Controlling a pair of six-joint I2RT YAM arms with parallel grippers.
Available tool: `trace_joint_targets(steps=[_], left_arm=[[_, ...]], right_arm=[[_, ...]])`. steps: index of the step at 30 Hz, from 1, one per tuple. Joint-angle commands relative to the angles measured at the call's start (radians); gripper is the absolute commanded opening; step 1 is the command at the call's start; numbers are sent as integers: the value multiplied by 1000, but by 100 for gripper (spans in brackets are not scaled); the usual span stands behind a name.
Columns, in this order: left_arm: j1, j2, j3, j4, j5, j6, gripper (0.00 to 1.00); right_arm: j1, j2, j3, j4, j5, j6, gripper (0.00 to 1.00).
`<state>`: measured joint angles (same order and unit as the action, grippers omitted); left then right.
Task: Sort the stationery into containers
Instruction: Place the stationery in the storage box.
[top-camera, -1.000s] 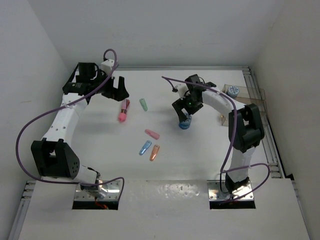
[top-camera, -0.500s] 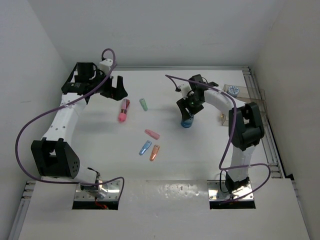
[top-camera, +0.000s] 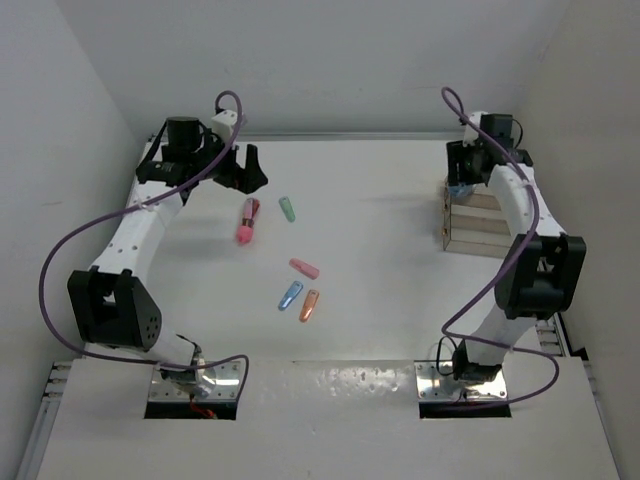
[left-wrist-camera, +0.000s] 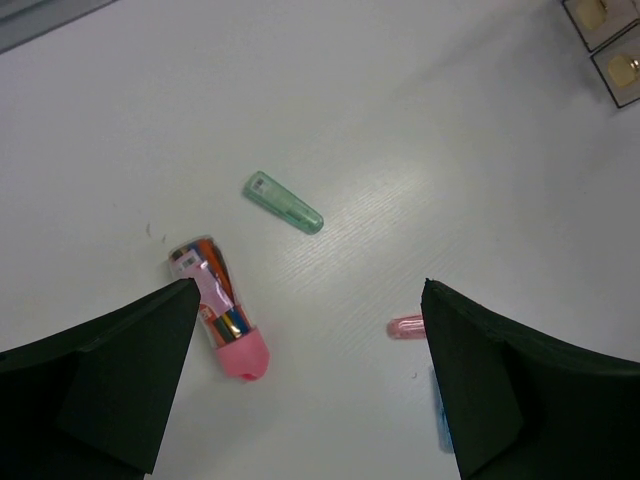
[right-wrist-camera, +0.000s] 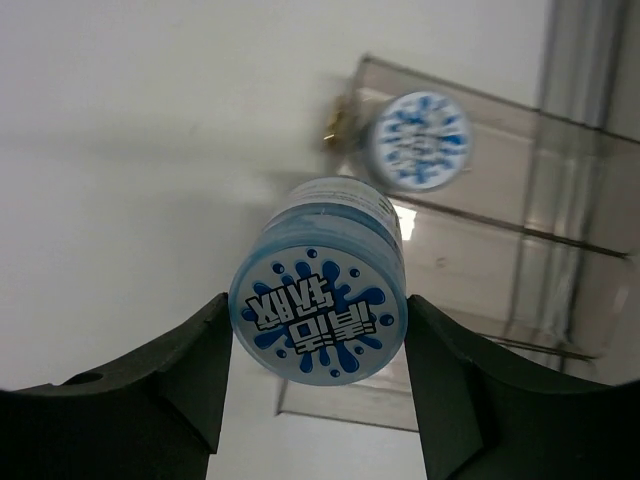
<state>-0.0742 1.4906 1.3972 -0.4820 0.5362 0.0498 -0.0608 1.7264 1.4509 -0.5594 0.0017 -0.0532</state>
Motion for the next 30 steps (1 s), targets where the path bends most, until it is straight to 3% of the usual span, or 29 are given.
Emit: trace_joint_targets(steps=[1,16,30], left_arm=[[-39,16,65,68,16,-13,100],[-68,45,45,111,-18,-34,100],[-55,45,8,105,-35,-5,100]], right_arm=[[-51,-24,49,148,112,22,0],[-192,90,-32,453,168,84,0],[-223,194,-80,553,212,102,0]])
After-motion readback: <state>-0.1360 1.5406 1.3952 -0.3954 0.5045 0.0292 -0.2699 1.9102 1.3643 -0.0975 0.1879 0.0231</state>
